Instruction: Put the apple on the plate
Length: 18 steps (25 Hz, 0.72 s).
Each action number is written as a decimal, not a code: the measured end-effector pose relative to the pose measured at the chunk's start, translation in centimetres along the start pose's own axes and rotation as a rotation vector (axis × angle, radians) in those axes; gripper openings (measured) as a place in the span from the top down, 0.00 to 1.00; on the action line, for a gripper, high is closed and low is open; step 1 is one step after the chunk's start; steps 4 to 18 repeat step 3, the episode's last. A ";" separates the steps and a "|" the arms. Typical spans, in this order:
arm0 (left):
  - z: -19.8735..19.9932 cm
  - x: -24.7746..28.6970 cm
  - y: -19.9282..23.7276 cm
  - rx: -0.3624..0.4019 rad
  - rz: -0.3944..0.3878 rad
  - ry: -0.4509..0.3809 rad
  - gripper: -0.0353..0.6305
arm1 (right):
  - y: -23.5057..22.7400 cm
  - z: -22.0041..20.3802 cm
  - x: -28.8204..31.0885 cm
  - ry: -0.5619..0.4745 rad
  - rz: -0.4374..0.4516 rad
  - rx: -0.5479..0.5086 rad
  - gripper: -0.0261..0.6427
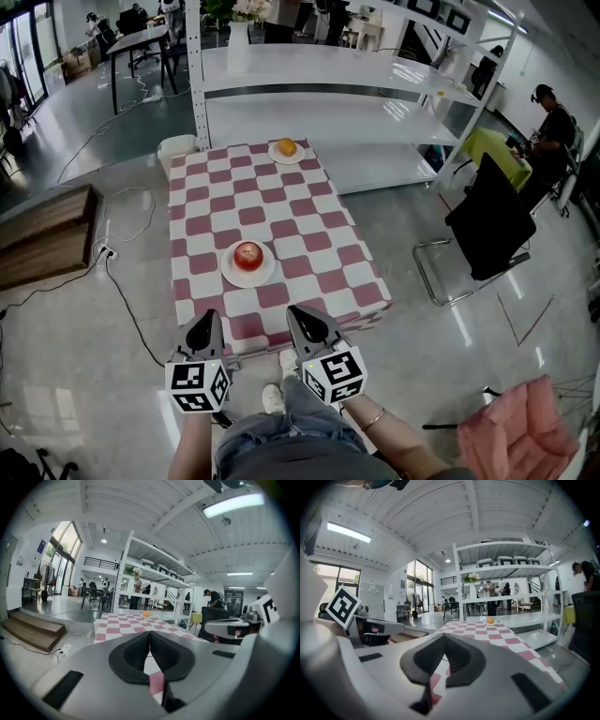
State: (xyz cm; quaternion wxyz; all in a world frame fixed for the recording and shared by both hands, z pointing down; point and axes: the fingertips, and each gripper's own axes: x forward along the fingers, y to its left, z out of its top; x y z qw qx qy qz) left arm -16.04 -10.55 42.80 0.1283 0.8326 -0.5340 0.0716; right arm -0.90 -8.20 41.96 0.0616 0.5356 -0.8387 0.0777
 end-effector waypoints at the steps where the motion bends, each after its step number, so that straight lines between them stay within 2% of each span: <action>1: 0.0 0.0 0.0 0.000 0.000 0.000 0.92 | 0.0 0.0 0.0 -0.001 -0.001 0.001 0.95; 18: 0.1 -0.1 0.1 0.001 0.000 0.000 0.92 | 0.0 0.0 -0.1 -0.002 -0.002 0.004 0.95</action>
